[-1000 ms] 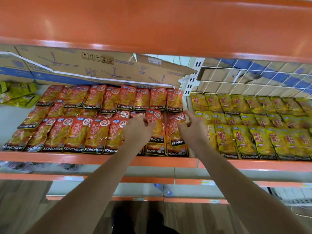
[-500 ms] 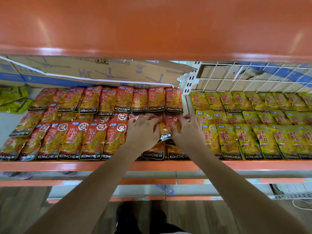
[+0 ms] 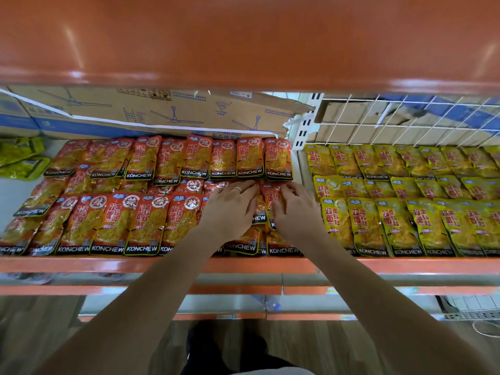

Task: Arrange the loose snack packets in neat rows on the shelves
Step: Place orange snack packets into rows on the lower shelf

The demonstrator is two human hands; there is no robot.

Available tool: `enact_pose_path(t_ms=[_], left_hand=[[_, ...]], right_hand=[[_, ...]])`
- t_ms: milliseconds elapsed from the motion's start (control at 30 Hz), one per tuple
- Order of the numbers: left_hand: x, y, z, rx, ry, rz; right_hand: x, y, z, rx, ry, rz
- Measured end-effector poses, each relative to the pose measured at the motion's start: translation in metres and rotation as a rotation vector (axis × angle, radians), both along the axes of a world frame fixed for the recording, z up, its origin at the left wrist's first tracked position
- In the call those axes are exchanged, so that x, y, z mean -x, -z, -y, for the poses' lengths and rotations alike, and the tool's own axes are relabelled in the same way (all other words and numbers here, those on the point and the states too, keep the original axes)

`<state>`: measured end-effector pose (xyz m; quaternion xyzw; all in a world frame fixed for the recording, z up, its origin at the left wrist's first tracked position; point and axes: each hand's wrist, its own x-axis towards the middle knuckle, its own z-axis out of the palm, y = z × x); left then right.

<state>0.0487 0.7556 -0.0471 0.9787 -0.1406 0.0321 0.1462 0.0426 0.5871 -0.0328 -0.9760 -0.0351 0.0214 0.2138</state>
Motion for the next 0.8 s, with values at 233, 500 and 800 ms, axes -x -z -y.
enact_pose_path(t_ms=[233,500,800], left_hand=[[0.003,0.008,0.002,0.052,0.016,-0.022],[0.025,-0.008,0.004,0.115,-0.181,-0.009],[0.075,0.002,0.006,0.092,-0.244,0.025]], right_hand=[[-0.001,0.005,0.000,-0.049,0.029,0.038],[0.005,0.000,0.005,-0.125,0.049,0.046],[0.036,0.005,0.022,-0.077,-0.109,0.046]])
